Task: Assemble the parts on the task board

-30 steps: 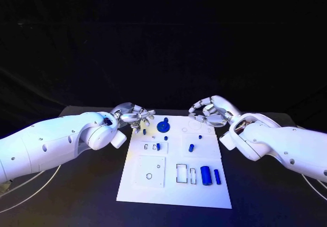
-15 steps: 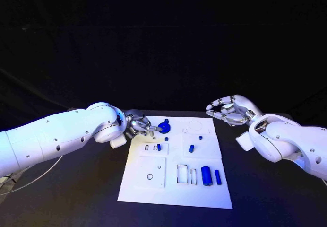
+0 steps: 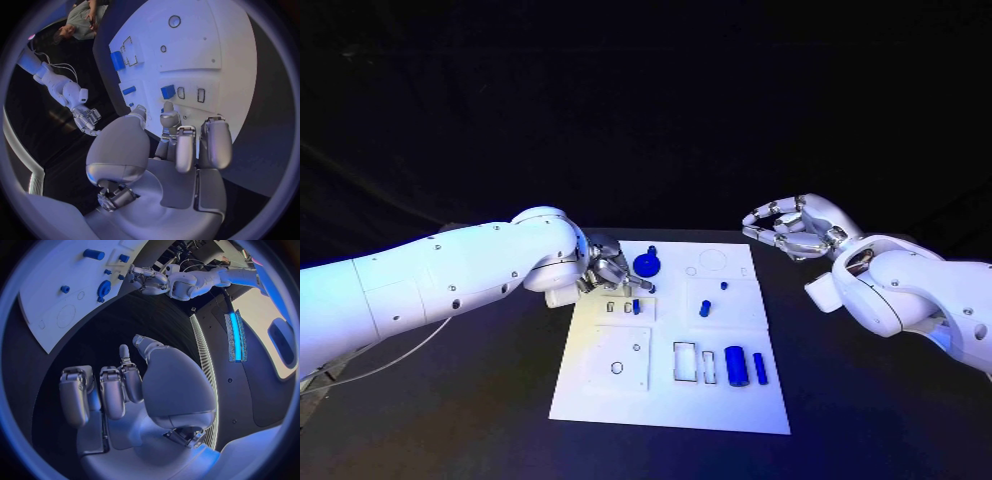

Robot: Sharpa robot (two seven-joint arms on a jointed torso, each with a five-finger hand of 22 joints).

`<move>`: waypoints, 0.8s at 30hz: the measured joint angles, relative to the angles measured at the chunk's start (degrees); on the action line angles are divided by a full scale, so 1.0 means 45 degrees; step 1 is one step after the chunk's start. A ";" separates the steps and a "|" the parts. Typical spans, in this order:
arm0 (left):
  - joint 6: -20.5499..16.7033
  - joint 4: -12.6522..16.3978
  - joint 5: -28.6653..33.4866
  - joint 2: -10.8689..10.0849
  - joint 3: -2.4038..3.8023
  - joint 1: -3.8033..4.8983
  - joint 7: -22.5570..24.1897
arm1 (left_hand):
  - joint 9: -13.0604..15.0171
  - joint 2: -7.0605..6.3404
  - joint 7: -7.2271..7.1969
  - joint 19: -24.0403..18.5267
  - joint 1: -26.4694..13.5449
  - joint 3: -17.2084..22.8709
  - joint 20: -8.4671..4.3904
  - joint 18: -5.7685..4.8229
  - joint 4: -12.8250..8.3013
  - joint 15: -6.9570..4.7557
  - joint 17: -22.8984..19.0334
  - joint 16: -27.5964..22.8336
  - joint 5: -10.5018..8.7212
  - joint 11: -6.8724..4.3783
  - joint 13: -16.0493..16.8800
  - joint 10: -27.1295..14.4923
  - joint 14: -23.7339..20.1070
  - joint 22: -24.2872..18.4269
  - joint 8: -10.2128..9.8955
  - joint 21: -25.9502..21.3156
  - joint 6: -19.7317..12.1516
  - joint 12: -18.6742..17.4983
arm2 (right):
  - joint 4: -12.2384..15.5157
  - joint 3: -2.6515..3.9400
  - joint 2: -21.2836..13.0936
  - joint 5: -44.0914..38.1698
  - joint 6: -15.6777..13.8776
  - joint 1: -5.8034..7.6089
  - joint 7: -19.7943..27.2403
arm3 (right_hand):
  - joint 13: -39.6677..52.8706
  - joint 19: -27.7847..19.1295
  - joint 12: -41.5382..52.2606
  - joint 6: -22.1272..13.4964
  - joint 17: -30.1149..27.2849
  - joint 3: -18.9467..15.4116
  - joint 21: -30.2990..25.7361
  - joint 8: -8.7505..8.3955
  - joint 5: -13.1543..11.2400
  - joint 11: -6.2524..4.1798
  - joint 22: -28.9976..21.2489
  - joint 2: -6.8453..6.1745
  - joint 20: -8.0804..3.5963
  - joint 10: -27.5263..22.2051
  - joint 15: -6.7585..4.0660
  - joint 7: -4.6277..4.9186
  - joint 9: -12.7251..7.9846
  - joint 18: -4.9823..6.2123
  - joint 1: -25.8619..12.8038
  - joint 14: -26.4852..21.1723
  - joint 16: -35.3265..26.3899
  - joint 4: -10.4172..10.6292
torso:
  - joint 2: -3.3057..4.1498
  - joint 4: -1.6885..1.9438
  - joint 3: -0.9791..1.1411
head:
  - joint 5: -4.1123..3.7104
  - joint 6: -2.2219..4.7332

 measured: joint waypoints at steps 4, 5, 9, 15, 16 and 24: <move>0.0152 -0.0152 -0.0069 0.0282 -0.0127 0.0013 -0.0241 | 0.0043 0.0000 -0.0044 0.0091 0.0000 -0.0086 0.0001 -0.0200 0.0018 0.0000 -0.0001 0.0000 0.0000 0.0000 0.0076 0.0000 0.0000 0.0145 0.0000 0.0052 -0.0044 0.0073 | -0.0023 0.0000 -0.0005 -0.0010 -0.0020 0.0002 -0.0044 | 0.0000 0.0000 0.0000 -0.0086 0.0005 0.0000 -0.0083 0.0076 0.0246 0.0000 0.0000 0.0000 0.0000 0.0000 0.0000 -0.0005 0.0053 0.0000 0.0000 0.0000 -0.0049 0.0000 | 0.0012 0.0010 -0.0004 | -0.0020 -0.0063; 0.0177 -0.0193 -0.0081 0.0338 -0.0152 0.0016 -0.0288 | 0.0049 0.0000 -0.0044 0.0091 0.0000 -0.0086 0.0001 -0.0199 0.0018 0.0000 -0.0001 0.0000 0.0001 0.0000 0.0079 0.0000 0.0000 0.0162 0.0000 0.0053 -0.0044 0.0077 | -0.0030 0.0000 -0.0006 -0.0013 -0.0026 0.0002 -0.0058 | 0.0000 0.0000 0.0000 -0.0086 0.0005 0.0000 -0.0084 0.0094 0.0281 0.0000 -0.0001 0.0000 0.0000 0.0000 0.0001 -0.0005 0.0057 0.0000 0.0000 0.0001 -0.0049 0.0000 | 0.0015 0.0011 -0.0004 | -0.0021 -0.0073; 0.0245 -0.0337 -0.0120 0.0467 -0.0213 0.0020 -0.0444 | 0.0065 0.0000 -0.0044 0.0091 0.0000 -0.0086 0.0001 -0.0199 0.0018 0.0001 -0.0001 0.0000 0.0000 0.0000 0.0128 0.0000 0.0000 0.0243 -0.0001 0.0128 -0.0044 0.0078 | -0.0040 0.0000 -0.0009 -0.0027 -0.0049 0.0002 -0.0113 | 0.0000 0.0000 0.0000 -0.0086 0.0005 0.0000 -0.0084 0.0094 0.0293 0.0000 -0.0001 0.0000 0.0000 0.0000 0.0001 -0.0005 0.0056 0.0000 0.0000 0.0001 -0.0049 0.0000 | 0.0021 0.0000 -0.0005 | 0.0028 -0.0134; 0.0296 -0.0458 -0.0155 0.0526 -0.0246 0.0027 -0.0591 | 0.0133 0.0051 -0.0044 0.0184 0.0051 -0.0158 0.0001 -0.0198 0.0017 0.0000 -0.0002 0.0000 0.0001 0.0000 0.0273 0.0000 0.0000 0.0422 0.0030 0.0177 -0.0044 0.0224 | -0.0079 0.0000 -0.0023 -0.0040 -0.0079 0.0002 -0.0179 | 0.0009 0.0000 0.0000 -0.0086 0.0004 0.0018 -0.0084 0.0094 0.0292 0.0000 -0.0002 0.0000 0.0001 0.0000 0.0001 -0.0005 0.0056 0.0000 0.0000 0.0001 -0.0049 0.0018 | 0.0017 -0.0010 -0.0002 | 0.0065 -0.0177; 0.0301 -0.0470 -0.0159 0.0527 -0.0249 0.0027 -0.0608 | 0.0154 0.0051 -0.0044 0.0184 0.0051 -0.0207 0.0002 -0.0197 0.0024 0.0001 -0.0003 0.0000 0.0001 -0.0005 0.0301 0.0006 0.0000 0.0461 0.0075 0.0225 -0.0044 0.0269 | -0.0081 0.0000 -0.0024 -0.0041 -0.0083 0.0002 -0.0189 | 0.0011 0.0000 0.0000 -0.0086 0.0004 0.0034 -0.0084 0.0094 0.0292 0.0000 -0.0002 0.0000 0.0001 0.0000 0.0001 -0.0005 0.0056 0.0000 0.0000 0.0001 -0.0049 0.0034 | 0.0015 -0.0010 0.0000 | 0.0066 -0.0181; 0.0319 -0.0467 -0.0198 0.0383 -0.0205 0.0031 -0.0730 | 0.0429 0.0157 -0.0092 0.0298 0.0157 -0.0457 -0.0021 -0.0195 0.0038 0.0001 -0.0003 -0.0001 0.0001 -0.0070 0.0802 0.0303 -0.0001 0.0653 0.0320 0.0323 0.0005 0.0782 | -0.0147 -0.0003 -0.0022 -0.0060 -0.0104 0.0002 -0.0258 | 0.0010 -0.0001 0.0000 -0.0086 0.0002 0.0034 -0.0083 0.0094 0.0292 -0.0001 -0.0003 0.0001 0.0001 0.0000 0.0001 -0.0005 0.0055 0.0000 0.0000 0.0000 -0.0049 0.0034 | 0.0006 -0.0010 0.0004 | 0.0021 -0.0189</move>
